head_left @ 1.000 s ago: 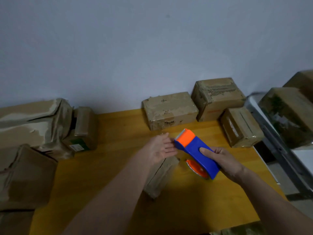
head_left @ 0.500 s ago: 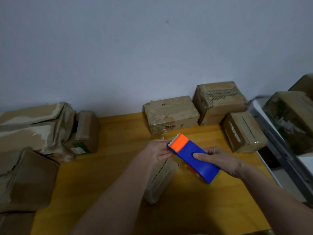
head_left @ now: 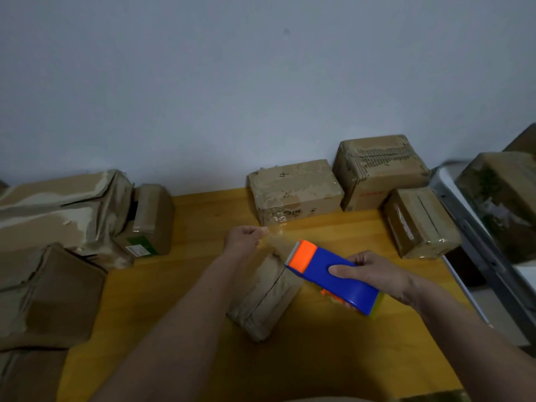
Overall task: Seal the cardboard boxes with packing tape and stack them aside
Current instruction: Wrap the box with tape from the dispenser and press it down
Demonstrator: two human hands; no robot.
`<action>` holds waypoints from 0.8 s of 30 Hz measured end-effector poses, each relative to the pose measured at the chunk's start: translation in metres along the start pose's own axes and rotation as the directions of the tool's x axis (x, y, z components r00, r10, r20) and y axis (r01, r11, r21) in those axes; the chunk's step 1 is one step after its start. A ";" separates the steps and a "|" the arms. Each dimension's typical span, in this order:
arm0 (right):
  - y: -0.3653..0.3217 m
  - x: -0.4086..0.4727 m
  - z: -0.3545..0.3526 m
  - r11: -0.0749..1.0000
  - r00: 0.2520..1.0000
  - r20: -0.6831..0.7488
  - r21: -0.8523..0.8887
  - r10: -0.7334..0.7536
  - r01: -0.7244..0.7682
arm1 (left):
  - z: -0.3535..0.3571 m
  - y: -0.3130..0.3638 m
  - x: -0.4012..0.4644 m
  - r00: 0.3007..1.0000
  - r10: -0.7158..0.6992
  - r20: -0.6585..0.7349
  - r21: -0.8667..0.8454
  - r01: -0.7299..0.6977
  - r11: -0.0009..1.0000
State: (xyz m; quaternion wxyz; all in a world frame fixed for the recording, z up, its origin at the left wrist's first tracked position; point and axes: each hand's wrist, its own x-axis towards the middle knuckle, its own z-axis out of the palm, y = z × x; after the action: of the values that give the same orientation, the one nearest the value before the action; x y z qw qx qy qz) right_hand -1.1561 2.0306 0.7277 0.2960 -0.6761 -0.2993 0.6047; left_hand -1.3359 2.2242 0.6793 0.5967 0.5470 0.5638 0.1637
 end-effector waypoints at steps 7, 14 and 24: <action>0.001 -0.001 0.017 0.997 0.999 0.003 0.060 0.053 -0.053 | 0.003 -0.016 -0.002 0.998 0.020 -0.062 0.078 -0.015 0.997; -0.003 0.002 0.029 0.991 0.990 -0.051 0.015 0.133 -0.133 | 0.007 -0.035 -0.004 0.992 0.060 -0.111 0.303 -0.024 0.953; 0.001 0.018 0.029 0.986 0.979 -0.118 -0.016 0.165 -0.168 | 0.024 -0.050 0.004 0.982 0.097 -0.164 0.446 -0.014 0.895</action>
State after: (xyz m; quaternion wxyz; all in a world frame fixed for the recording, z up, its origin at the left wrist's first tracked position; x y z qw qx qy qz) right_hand -1.1836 2.0454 0.7128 0.2523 -0.7365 -0.2319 0.5832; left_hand -1.3350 2.1986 0.6303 0.3975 0.6671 0.6225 0.0974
